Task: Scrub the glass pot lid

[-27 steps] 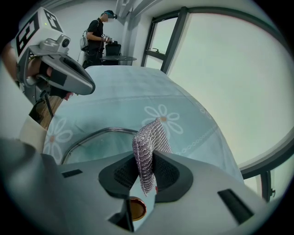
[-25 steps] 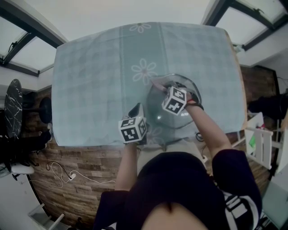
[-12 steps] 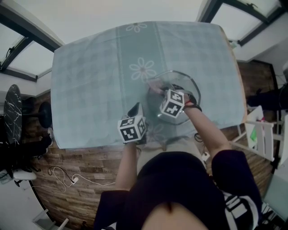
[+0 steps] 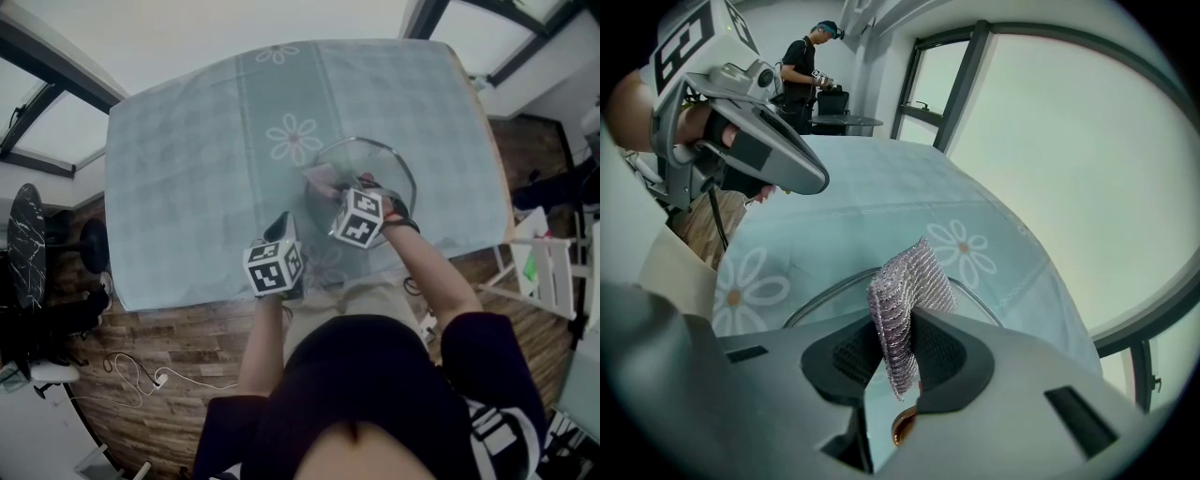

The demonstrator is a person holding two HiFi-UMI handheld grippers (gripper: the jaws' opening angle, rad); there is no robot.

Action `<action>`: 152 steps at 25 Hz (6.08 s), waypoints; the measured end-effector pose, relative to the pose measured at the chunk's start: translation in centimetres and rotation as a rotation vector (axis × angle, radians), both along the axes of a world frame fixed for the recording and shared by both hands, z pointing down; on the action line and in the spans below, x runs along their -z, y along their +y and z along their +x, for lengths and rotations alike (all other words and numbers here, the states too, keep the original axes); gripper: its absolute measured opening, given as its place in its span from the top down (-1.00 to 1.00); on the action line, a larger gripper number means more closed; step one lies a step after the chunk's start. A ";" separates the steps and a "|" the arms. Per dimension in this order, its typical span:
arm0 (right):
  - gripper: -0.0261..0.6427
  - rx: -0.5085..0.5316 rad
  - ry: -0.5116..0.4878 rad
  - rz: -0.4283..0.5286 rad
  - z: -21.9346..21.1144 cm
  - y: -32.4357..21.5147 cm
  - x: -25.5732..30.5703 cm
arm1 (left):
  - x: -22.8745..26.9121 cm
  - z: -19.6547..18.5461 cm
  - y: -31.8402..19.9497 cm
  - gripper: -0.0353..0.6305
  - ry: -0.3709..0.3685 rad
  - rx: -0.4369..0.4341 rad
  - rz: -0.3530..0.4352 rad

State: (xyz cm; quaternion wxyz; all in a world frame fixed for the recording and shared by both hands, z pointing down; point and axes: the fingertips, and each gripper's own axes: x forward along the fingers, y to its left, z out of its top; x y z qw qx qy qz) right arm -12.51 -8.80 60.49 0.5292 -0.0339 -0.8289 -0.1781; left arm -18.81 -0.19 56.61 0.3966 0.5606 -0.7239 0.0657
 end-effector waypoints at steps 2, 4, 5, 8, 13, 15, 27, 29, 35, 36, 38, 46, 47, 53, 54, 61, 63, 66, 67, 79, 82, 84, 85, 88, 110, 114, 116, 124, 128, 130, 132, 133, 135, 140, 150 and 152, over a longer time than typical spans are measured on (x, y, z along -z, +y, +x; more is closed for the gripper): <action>0.68 -0.002 -0.002 0.001 0.2 0.5 0.0 | 0.0 0.2 0.3 0.89 0.000 -0.007 0.001; 0.68 -0.003 -0.002 -0.001 0.5 1.1 0.0 | 0.0 0.5 0.7 0.89 -0.001 -0.015 0.001; 0.68 -0.004 -0.001 -0.001 0.7 1.4 -0.1 | 0.0 0.6 0.9 0.89 -0.002 -0.019 0.001; 0.68 -0.010 -0.002 0.003 1.3 2.1 -0.2 | 0.0 1.0 1.3 0.89 -0.005 -0.028 0.004; 0.68 -0.023 -0.001 0.003 2.1 3.2 -0.5 | 0.0 1.5 2.1 0.89 -0.008 -0.041 0.007; 0.68 -0.025 0.001 0.003 2.5 3.7 -0.5 | 0.0 1.8 2.4 0.89 -0.008 -0.046 0.009; 0.68 -0.051 0.010 -0.004 4.0 5.8 -1.0 | 0.0 2.6 4.1 0.89 -0.008 -0.059 0.014; 0.68 -0.054 0.011 -0.004 4.4 6.2 -1.1 | 0.0 2.9 4.3 0.89 -0.007 -0.061 0.016; 0.68 -0.074 0.014 -0.014 5.4 7.3 -1.3 | 0.0 3.4 4.9 0.89 0.000 -0.067 0.018; 0.68 -0.078 0.016 -0.018 5.6 7.5 -1.4 | 0.0 3.5 5.0 0.89 0.001 -0.068 0.018; 0.68 -0.084 0.021 -0.023 6.1 7.9 -1.6 | -0.1 3.8 5.2 0.89 0.004 -0.073 0.020; 0.68 -0.116 0.027 -0.039 8.2 9.4 -2.1 | -0.2 5.1 5.7 0.89 0.006 -0.095 0.025; 0.68 -0.120 0.027 -0.043 8.4 9.6 -2.2 | -0.2 5.2 5.7 0.89 0.007 -0.096 0.025; 0.68 -0.145 0.031 -0.051 9.7 10.6 -2.6 | -0.4 5.9 6.1 0.89 0.014 -0.105 0.026; 0.68 -0.149 0.033 -0.056 10.0 10.8 -2.6 | -0.4 6.1 6.1 0.89 0.015 -0.108 0.025; 0.68 -0.170 0.040 -0.077 11.3 11.6 -2.8 | -0.5 7.3 6.1 0.89 0.021 -0.134 0.027; 0.68 -0.183 0.040 -0.079 11.8 11.8 -2.8 | -0.4 7.7 6.0 0.89 0.018 -0.142 0.027; 0.68 -0.199 0.038 -0.092 12.6 12.1 -2.8 | -0.4 8.2 6.0 0.89 0.012 -0.154 0.026; 0.68 -0.202 0.038 -0.096 12.8 12.2 -2.7 | -0.3 8.4 5.9 0.89 0.011 -0.157 0.027; 0.68 -0.254 -0.010 -0.101 14.2 12.4 -1.7 | 0.3 9.5 5.4 0.89 0.000 -0.188 0.028; 0.68 -0.288 -0.049 -0.095 14.4 11.9 -0.5 | 0.4 9.8 5.0 0.89 0.004 -0.192 0.029; 0.68 -0.320 -0.068 -0.086 15.0 11.5 0.2 | 0.6 10.2 4.6 0.89 0.005 -0.199 0.032; 0.68 -0.338 -0.082 -0.084 15.2 11.2 0.6 | 0.7 10.4 4.4 0.89 0.005 -0.204 0.035; 0.68 -0.389 -0.139 -0.093 15.5 10.5 1.9 | 0.8 11.0 3.7 0.89 0.005 -0.218 0.041; 0.68 -0.632 -0.376 -0.115 21.1 2.1 7.2 | 0.7 14.0 -5.4 0.87 -0.026 -0.228 0.025; 0.68 -0.642 -0.387 -0.134 21.7 0.0 7.2 | 0.2 14.5 -7.2 0.69 -0.030 -0.217 0.019; 0.68 -0.643 -0.391 -0.141 22.0 -0.9 7.2 | 0.0 14.6 -7.9 0.62 -0.034 -0.208 0.016; 0.68 -0.631 -0.394 -0.167 23.1 -4.0 6.8 | -1.0 14.9 -11.0 0.26 -0.050 -0.160 0.010; 0.68 -0.626 -0.390 -0.178 23.5 -5.3 6.4 | -1.6 15.0 -12.2 0.14 -0.055 -0.145 0.002; 0.68 -0.626 -0.389 -0.187 23.7 -5.9 6.3 | -2.0 15.0 -12.7 0.10 -0.061 -0.133 -0.008; 0.68 -0.625 -0.387 -0.197 23.9 -6.3 6.0 | -2.5 14.9 -13.1 0.07 -0.072 -0.121 -0.025; 0.68 -0.624 -0.383 -0.201 24.0 -6.6 5.9 | -2.7 14.8 -13.4 0.06 -0.079 -0.113 -0.035; 0.68 -0.622 -0.375 -0.209 24.3 -7.1 5.5 | -3.1 14.6 -13.9 0.04 -0.097 -0.095 -0.045; 0.68 -0.629 -0.369 -0.234 24.6 -7.9 4.7 | -4.0 14.1 -14.8 0.02 -0.127 -0.067 -0.076; 0.68 -0.616 -0.360 -0.258 25.0 -9.5 3.7 | -5.9 13.7 -15.9 0.03 -0.166 -0.011 -0.167; 0.68 -0.617 -0.359 -0.260 25.1 -9.8 3.5 | -6.2 13.6 -16.0 0.03 -0.163 -0.002 -0.182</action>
